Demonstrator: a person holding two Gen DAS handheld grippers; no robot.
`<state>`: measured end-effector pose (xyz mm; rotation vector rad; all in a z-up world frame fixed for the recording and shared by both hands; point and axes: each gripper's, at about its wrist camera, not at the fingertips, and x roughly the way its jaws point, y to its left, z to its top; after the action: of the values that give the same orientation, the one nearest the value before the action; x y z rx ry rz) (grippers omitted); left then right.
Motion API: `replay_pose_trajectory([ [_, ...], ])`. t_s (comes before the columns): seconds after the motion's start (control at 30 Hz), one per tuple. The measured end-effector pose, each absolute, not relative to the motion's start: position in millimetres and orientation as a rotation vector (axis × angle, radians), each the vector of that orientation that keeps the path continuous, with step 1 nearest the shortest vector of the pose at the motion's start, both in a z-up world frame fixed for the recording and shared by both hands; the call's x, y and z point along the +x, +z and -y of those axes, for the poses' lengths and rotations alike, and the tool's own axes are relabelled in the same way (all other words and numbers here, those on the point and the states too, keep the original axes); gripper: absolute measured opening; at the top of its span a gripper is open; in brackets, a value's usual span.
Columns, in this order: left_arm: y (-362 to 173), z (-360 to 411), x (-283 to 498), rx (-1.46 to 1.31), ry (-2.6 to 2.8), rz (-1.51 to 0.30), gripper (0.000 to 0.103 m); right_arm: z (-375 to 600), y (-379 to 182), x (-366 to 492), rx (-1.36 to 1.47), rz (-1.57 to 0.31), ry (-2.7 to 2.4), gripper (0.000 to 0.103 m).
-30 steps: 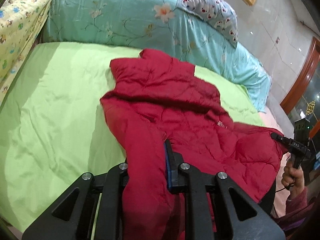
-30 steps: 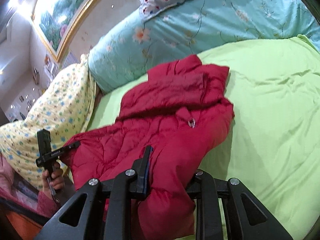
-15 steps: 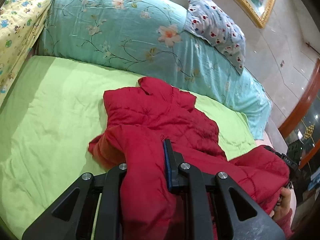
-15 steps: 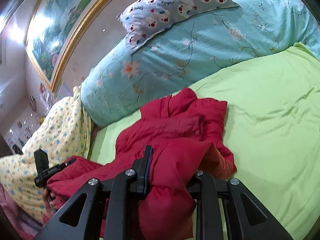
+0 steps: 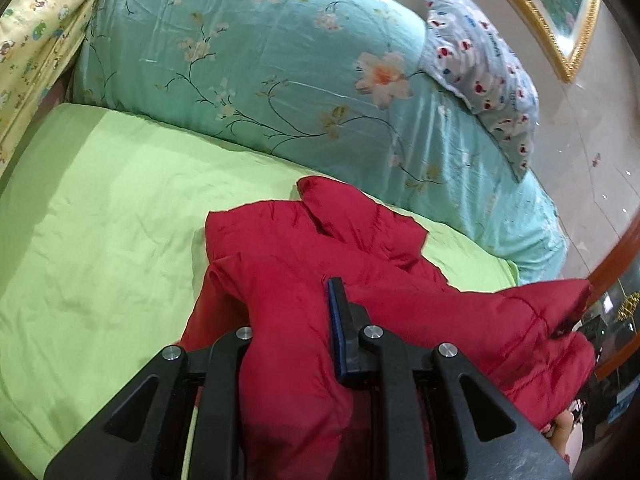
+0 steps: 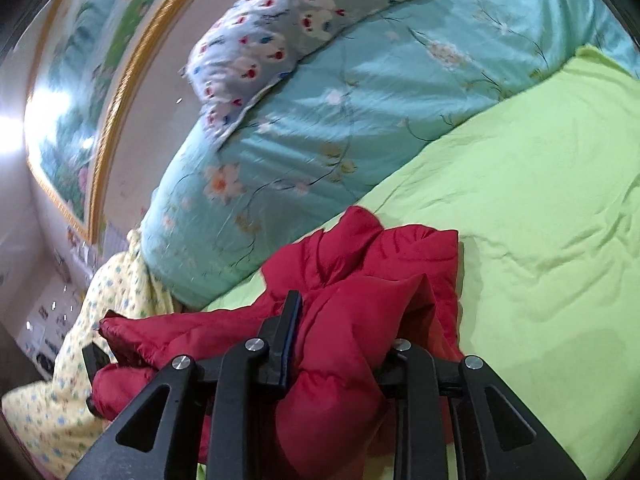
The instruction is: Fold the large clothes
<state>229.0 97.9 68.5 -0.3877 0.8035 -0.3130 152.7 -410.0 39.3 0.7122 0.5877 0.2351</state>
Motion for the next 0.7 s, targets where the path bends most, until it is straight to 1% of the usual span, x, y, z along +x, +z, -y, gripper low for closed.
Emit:
replay_pose_trajectory([
  [0.23, 43, -94, 278, -0.433, -0.254, -0.83, 0.02, 425, 5, 202, 0.811, -0.607, 0.147, 0.028],
  [0.4, 16, -80, 313, -0.4, -0.193, -0.871, 0.021, 426, -24, 235, 0.826, -0.642, 0.083, 0.028],
  [0.7, -13, -73, 350, -0.371, -0.184, -0.878, 0.023, 426, -61, 269, 0.863, -0.625, 0.003, 0.029],
])
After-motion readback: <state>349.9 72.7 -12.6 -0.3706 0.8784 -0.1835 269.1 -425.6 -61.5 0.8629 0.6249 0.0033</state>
